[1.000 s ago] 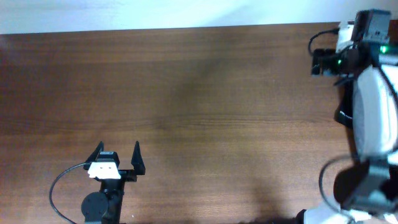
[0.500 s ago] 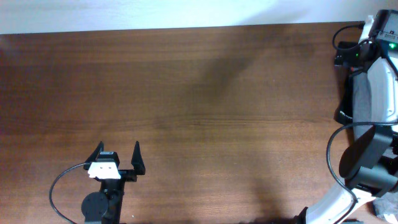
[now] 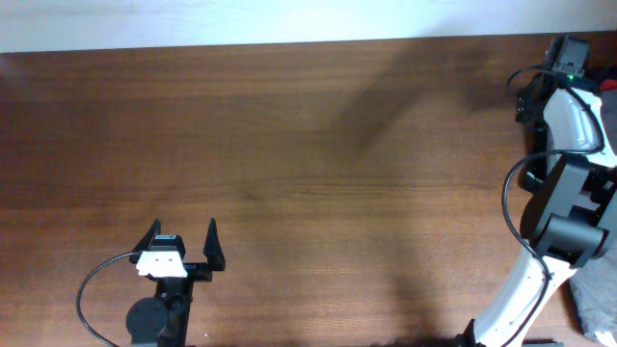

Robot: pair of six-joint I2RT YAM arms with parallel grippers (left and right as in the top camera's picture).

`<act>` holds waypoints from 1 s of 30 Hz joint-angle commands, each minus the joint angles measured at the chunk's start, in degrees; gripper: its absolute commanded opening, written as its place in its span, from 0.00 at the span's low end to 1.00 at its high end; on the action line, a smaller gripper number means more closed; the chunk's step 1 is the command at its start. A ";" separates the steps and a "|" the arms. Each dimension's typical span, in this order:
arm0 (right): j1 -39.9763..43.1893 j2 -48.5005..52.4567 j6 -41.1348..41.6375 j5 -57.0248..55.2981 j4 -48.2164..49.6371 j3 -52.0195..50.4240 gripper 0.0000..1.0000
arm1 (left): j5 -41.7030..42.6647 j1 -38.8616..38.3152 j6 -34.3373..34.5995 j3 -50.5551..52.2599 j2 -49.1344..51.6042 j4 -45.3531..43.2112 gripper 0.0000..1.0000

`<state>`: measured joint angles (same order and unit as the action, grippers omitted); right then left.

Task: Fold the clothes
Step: 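Grasp the waistband of the grey trousers with the right gripper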

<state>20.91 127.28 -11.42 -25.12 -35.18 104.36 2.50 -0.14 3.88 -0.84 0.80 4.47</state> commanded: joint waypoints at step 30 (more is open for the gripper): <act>-0.13 4.31 0.04 -4.07 5.16 0.92 0.67 | -0.39 0.31 -1.14 0.35 -0.50 0.09 0.99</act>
<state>20.91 130.58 -12.01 -27.97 -30.15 104.38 2.50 -0.14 3.88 -0.84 0.80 4.47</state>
